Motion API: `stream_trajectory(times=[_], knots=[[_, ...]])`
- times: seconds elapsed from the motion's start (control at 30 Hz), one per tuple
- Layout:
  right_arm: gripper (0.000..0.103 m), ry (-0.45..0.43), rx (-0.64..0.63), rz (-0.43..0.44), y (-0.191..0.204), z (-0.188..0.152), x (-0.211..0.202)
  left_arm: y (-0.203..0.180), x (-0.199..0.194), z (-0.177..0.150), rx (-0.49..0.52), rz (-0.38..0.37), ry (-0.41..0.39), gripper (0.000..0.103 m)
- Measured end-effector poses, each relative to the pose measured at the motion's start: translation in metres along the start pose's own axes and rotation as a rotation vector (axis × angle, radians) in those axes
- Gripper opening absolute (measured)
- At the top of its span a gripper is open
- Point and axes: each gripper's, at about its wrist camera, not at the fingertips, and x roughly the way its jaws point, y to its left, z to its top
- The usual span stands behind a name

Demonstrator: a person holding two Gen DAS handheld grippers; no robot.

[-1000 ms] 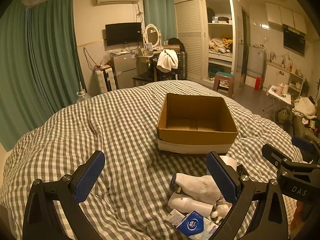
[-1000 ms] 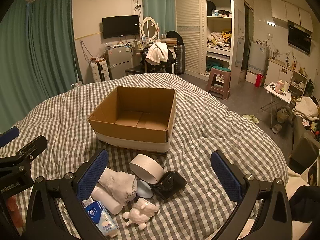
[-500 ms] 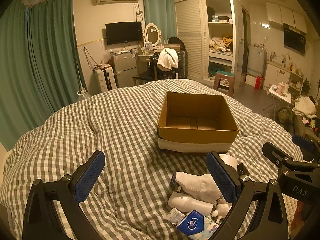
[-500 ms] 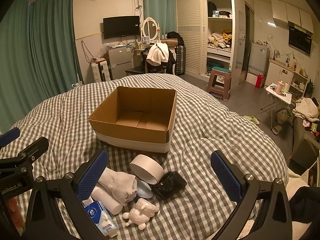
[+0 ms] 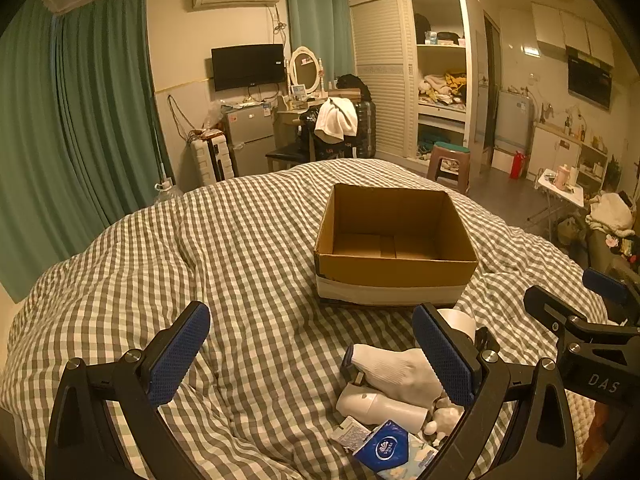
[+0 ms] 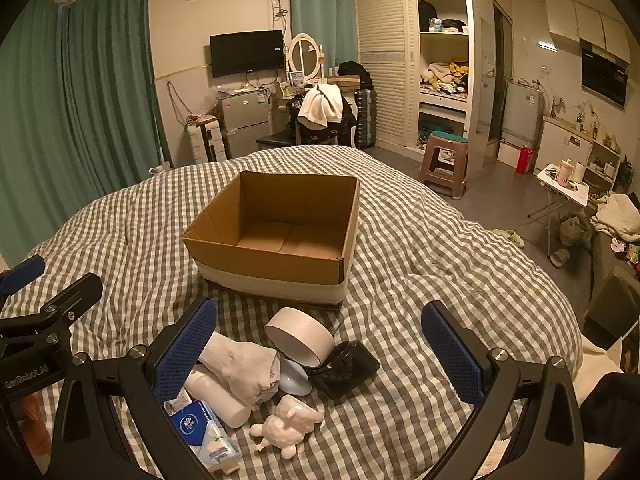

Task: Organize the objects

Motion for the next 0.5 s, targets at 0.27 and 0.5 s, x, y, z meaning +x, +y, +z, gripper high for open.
stream_trajectory(times=[0.27,0.5], knots=[[0.103,-0.015,-0.016,0.014,0.002,0.002,-0.002,-0.002,0.001,0.001,0.011,-0.012,0.007,0.103],[0.103,-0.014,-0.075,0.055,0.002,0.015,-0.002,0.004,0.004,0.002,-0.022,-0.029,0.025,0.103]])
